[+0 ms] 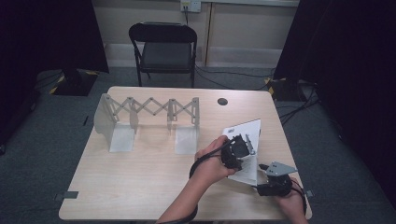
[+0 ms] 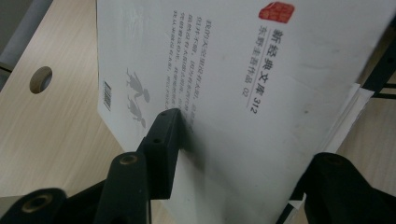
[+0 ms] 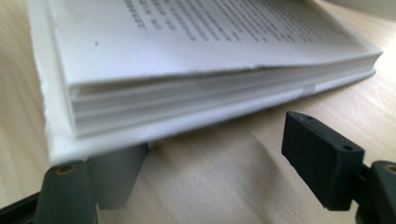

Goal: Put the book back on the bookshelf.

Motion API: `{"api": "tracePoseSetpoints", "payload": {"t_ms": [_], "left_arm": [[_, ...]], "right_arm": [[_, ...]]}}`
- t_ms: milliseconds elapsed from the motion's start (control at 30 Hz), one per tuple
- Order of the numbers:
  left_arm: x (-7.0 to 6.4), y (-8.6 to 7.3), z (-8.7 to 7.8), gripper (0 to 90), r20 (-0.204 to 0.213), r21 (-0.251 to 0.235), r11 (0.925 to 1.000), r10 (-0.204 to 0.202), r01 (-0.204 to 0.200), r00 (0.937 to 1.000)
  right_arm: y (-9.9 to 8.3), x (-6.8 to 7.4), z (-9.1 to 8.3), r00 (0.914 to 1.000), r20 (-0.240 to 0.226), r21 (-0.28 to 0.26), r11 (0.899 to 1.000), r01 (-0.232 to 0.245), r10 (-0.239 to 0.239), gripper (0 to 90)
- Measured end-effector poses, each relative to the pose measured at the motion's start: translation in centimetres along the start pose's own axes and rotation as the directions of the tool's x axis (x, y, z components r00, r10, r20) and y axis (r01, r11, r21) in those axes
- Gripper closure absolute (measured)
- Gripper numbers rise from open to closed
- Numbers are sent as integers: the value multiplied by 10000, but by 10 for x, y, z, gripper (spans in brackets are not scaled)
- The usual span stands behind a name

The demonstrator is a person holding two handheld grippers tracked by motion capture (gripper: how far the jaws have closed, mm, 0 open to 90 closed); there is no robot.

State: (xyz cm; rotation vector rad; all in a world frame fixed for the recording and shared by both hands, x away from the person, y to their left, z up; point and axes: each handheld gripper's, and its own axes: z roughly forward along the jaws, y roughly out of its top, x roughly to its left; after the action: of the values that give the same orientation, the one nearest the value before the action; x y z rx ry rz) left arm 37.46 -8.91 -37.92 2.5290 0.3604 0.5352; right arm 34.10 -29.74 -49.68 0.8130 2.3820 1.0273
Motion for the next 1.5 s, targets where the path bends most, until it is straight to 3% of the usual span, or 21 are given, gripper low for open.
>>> {"api": "tracePoseSetpoints", "payload": {"t_ms": [367,700,1167,1267,1500], "left_arm": [[-2,2,0,510,-34,198,9998,45,-44,10000],[0,7,-5,518,54,378,9993,-49,47,10000],[3,11,-7,516,174,618,9978,212,-222,9996],[4,12,-7,517,206,559,9984,-76,64,9998],[6,15,-10,518,314,688,9976,-40,18,9995]], "right_arm": [[5,4,2,9995,154,65,9996,273,-274,227],[11,6,-6,9985,379,-284,9988,406,-395,242],[19,9,-11,9924,419,-401,9923,1176,-1159,285],[20,8,-12,9916,449,-451,9913,1233,-1213,285],[26,10,-16,9856,644,-606,9852,1605,-1566,284]]}}
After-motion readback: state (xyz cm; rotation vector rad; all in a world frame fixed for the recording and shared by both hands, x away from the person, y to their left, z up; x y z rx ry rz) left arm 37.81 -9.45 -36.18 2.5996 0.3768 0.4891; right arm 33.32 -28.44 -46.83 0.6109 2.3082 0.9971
